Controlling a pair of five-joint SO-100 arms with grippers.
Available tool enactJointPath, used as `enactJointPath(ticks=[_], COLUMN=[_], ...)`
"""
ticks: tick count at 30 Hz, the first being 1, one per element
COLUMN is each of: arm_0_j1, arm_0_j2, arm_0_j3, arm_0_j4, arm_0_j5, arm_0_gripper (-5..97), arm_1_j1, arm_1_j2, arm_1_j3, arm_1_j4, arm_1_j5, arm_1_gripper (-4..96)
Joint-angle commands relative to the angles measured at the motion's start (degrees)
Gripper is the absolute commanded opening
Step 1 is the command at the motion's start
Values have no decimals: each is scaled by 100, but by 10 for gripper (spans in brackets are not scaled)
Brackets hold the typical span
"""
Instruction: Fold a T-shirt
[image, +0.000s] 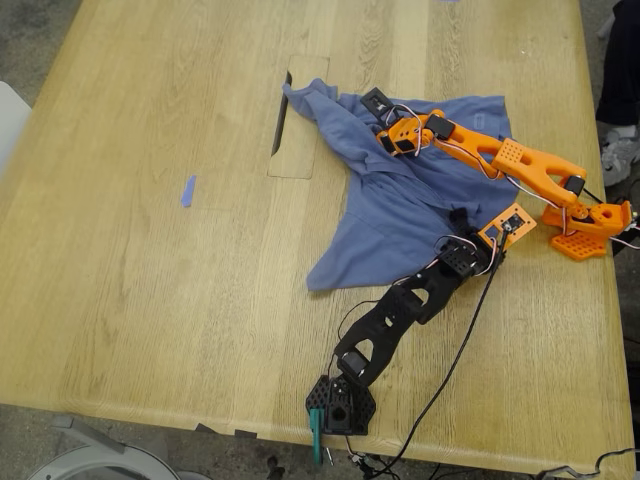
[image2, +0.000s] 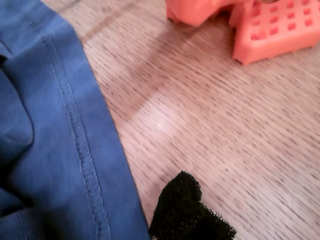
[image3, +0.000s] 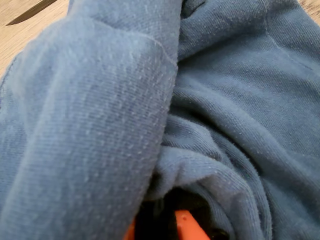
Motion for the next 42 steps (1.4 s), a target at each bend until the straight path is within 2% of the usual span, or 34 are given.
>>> enactJointPath(ticks=[1,3,6,9,11,18,24,28,35,39,42], arm_0_j1=[-193,-264,-281,-264,-246,-264,-149,-97,-299,-369,-369], arm_0_j2=[-185,-211,-229,-176,-141,-211,-352,-677,-993,-958,-905], arm_0_j3=[-308,-316,-325,-360,-396,-800,-1195,-1661,-2452,-2470,-2496], arm_0_j4=[123,299,729,1626,1793,2180,3041,3779,4570,4887,5133], arm_0_j5=[-158,-193,-290,-413,-563,-563,-1160,-1564,-1600,-1679,-1978], arm_0_gripper=[492,445,441,553,579,598,621,558,386,223,38], arm_1_j1=[-70,-123,-167,-211,-246,-255,-299,-369,-466,-510,-562], arm_1_j2=[237,264,272,308,334,404,501,562,738,844,1002], arm_1_j3=[-88,-88,-88,-88,-88,-88,-88,-88,-88,-88,-97], arm_1_j4=[-88,-79,-70,-44,-26,79,123,132,185,325,545], arm_1_j5=[-9,0,9,0,0,0,0,9,9,0,26], arm_1_gripper=[2,2,2,2,2,2,2,2,2,2,2])
